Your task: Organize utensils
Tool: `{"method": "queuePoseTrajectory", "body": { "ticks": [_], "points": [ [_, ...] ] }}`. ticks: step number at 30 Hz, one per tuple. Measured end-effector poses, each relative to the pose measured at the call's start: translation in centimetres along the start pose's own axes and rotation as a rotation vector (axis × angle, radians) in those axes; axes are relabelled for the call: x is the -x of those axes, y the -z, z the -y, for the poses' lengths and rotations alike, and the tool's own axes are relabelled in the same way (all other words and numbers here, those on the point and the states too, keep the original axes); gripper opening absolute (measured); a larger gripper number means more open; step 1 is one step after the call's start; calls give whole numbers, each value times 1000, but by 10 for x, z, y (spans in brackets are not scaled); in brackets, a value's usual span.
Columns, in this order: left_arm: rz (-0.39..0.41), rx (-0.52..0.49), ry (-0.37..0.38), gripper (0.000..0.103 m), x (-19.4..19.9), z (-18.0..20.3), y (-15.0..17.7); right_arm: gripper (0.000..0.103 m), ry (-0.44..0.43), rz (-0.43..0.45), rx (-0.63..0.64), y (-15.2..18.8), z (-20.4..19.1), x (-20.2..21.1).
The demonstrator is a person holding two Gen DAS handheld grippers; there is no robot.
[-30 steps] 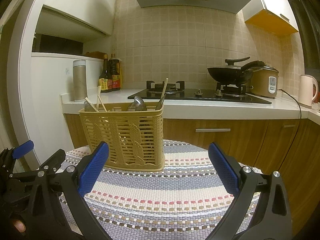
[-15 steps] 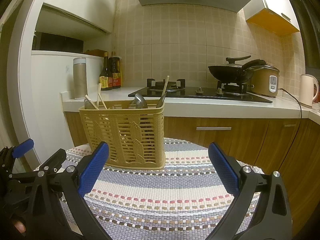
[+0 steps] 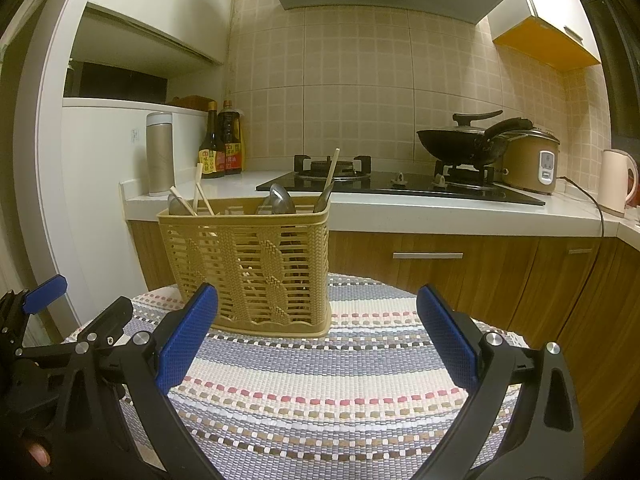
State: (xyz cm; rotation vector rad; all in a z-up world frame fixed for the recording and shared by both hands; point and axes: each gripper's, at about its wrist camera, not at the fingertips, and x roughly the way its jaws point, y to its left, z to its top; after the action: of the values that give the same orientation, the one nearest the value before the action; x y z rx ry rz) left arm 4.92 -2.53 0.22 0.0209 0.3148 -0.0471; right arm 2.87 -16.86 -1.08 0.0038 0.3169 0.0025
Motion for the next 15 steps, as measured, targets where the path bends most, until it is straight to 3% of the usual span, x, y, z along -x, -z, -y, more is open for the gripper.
{"method": "queuePoseTrajectory", "body": {
  "ticks": [15],
  "points": [
    [-19, 20, 22, 95, -4, -3, 0, 95, -1, -5, 2, 1, -1, -1]
  ]
}}
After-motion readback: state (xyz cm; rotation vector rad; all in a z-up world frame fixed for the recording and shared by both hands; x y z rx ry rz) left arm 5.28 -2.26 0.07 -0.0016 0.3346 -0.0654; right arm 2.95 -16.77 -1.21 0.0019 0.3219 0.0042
